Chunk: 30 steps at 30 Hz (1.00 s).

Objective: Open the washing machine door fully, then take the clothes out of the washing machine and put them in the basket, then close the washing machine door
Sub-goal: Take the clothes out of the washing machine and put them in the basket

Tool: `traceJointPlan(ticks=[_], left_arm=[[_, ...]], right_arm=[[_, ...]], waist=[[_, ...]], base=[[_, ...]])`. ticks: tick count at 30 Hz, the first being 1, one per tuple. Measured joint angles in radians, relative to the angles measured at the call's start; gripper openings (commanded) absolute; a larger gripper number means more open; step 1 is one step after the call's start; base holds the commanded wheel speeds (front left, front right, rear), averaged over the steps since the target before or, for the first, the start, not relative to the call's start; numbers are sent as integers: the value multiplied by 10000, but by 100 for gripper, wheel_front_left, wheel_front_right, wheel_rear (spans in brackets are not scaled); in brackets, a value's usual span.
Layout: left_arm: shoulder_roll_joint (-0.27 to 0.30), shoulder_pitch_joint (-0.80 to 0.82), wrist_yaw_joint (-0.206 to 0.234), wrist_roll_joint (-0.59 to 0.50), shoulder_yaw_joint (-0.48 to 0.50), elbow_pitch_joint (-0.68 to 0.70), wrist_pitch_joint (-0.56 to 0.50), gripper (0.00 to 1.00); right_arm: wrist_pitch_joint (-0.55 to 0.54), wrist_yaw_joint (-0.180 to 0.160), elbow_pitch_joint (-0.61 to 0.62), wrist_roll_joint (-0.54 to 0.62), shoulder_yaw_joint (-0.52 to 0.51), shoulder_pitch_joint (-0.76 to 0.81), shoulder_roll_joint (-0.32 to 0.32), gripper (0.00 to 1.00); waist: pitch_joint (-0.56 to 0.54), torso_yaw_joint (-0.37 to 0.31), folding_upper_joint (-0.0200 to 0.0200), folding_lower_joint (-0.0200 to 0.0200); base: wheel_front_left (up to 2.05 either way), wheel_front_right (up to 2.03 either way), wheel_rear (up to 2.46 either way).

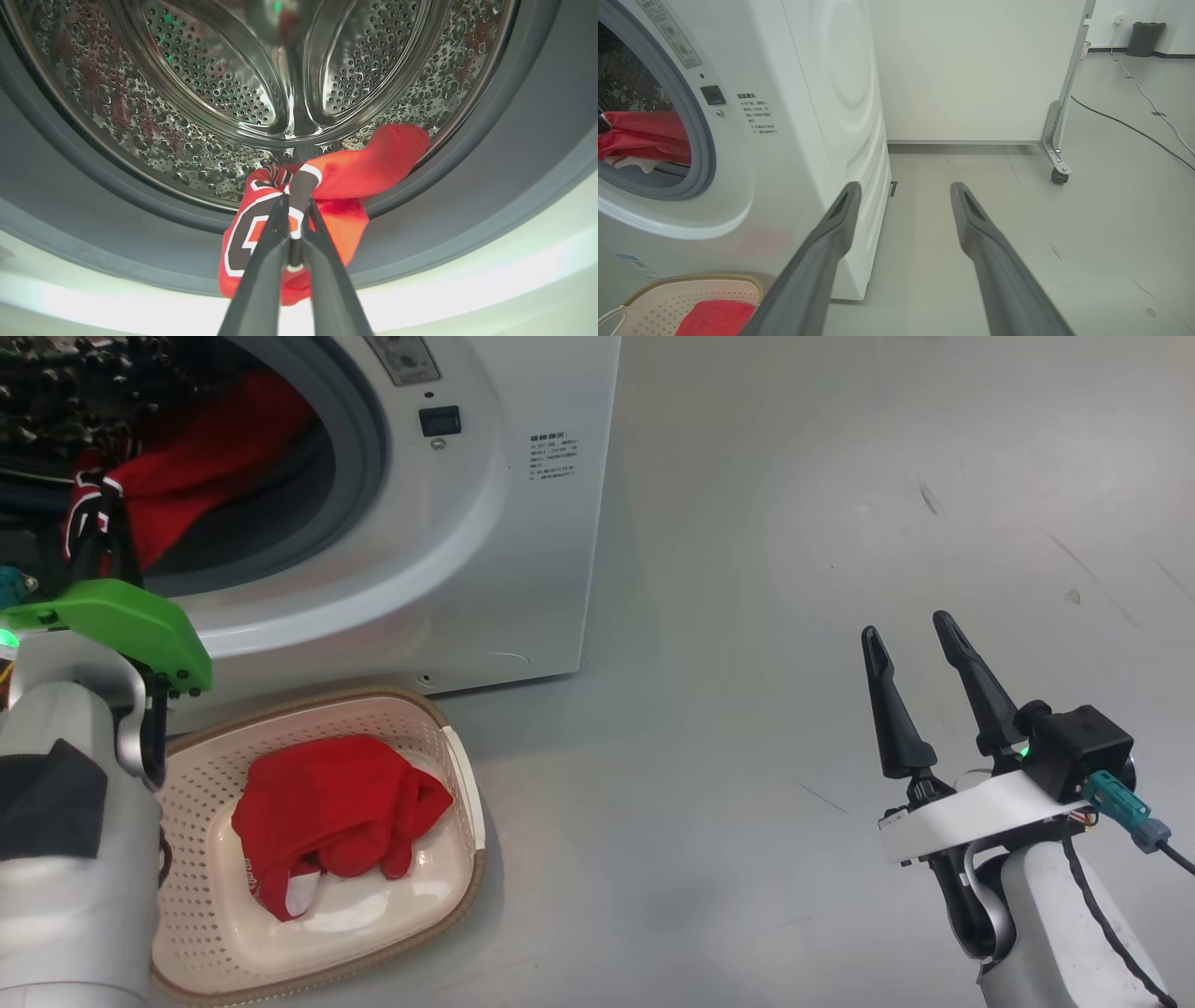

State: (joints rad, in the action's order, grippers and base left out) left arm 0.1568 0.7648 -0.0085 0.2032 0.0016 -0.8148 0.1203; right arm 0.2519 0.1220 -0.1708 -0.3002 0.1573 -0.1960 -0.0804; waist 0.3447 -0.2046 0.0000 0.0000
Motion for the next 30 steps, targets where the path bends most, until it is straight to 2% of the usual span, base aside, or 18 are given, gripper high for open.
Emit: traceJointPlan(ticks=[14, 22, 30], left_arm=[[-322, -1451, -470, 182, -36, 437, 1047, 0], [-318, -2305, -504, 247, 17, 863, 1200, 0], [-525, -2903, -583, 276, 123, 1979, 1287, 0]], right_arm=[[0, 0, -144, 40, -98, 478, -46, 100], [0, 0, -238, 40, 25, 775, -13, 100], [0, 0, -245, 40, 59, 959, 4, 100]], waist=[[-1214, 800, 0, 0], [-1793, 1025, 0, 0], [-2224, 1089, 0, 0]], base=[[0, 0, 0], [0, 0, 0], [0, 0, 0]])
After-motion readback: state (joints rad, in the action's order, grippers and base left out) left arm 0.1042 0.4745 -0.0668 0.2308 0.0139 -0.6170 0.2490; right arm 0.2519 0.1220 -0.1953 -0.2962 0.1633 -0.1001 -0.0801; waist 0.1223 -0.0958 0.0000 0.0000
